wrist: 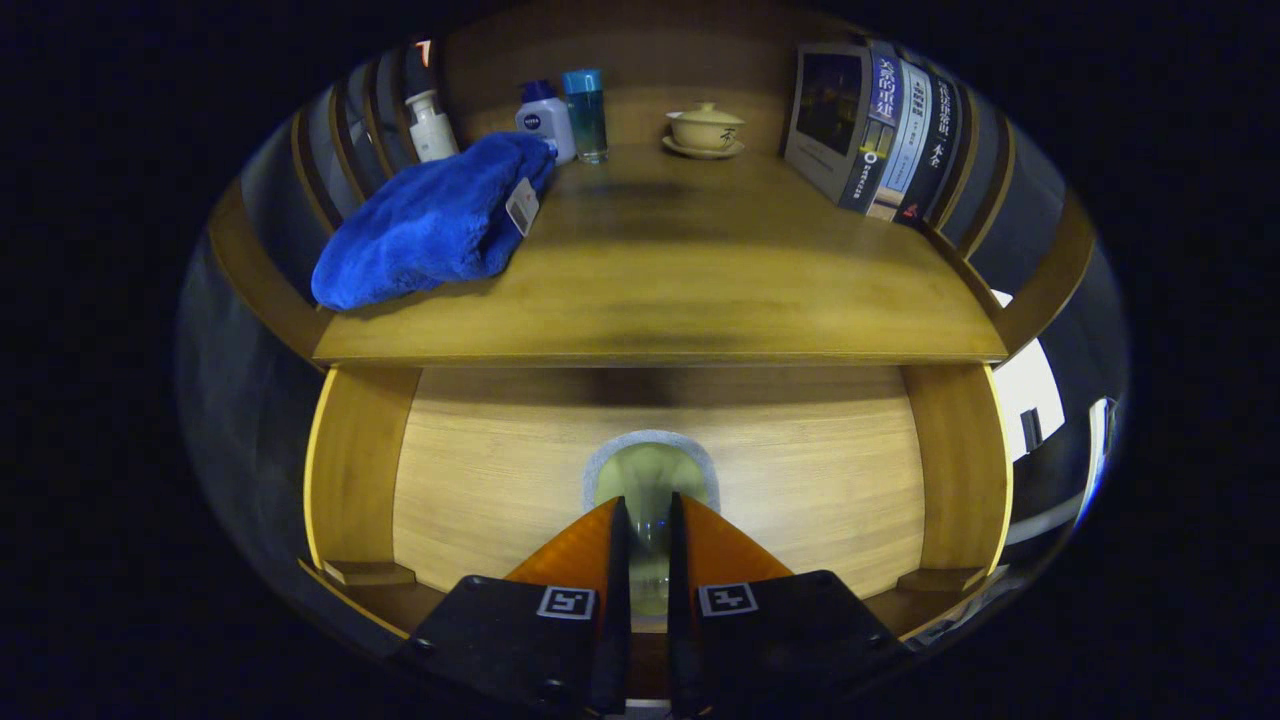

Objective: Pull open the drawer, take out the items inside it, and place them on the countertop above the cabinet.

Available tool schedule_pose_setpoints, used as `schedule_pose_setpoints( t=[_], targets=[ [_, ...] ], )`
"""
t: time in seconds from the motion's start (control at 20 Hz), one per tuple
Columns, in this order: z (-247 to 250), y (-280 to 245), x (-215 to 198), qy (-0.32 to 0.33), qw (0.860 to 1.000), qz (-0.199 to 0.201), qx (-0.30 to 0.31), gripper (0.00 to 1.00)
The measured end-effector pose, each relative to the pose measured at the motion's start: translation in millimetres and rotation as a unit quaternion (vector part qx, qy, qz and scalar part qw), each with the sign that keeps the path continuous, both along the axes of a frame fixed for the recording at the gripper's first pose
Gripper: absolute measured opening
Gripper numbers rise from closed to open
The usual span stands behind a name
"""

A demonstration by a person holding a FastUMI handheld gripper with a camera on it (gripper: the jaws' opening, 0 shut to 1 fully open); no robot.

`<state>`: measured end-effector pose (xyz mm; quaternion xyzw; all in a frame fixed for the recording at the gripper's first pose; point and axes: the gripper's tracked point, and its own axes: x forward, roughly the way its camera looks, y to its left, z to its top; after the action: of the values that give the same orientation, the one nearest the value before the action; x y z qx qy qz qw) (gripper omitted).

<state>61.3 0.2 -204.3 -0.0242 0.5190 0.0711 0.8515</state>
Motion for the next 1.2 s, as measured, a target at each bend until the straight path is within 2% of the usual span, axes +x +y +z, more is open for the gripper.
schedule_pose_setpoints(
  t=[0.55,0.85,1.2],
  targets=[
    [65.8,3.9,21.1,-0.031,0.999,0.011,-0.005,0.24],
    [95.5,0.2,59.1,-0.053,0.998,0.003,-0.017,0.24],
    [97.3,-8.7,131.5,-0.058,0.998,-0.017,-0.032,0.24]
  ],
)
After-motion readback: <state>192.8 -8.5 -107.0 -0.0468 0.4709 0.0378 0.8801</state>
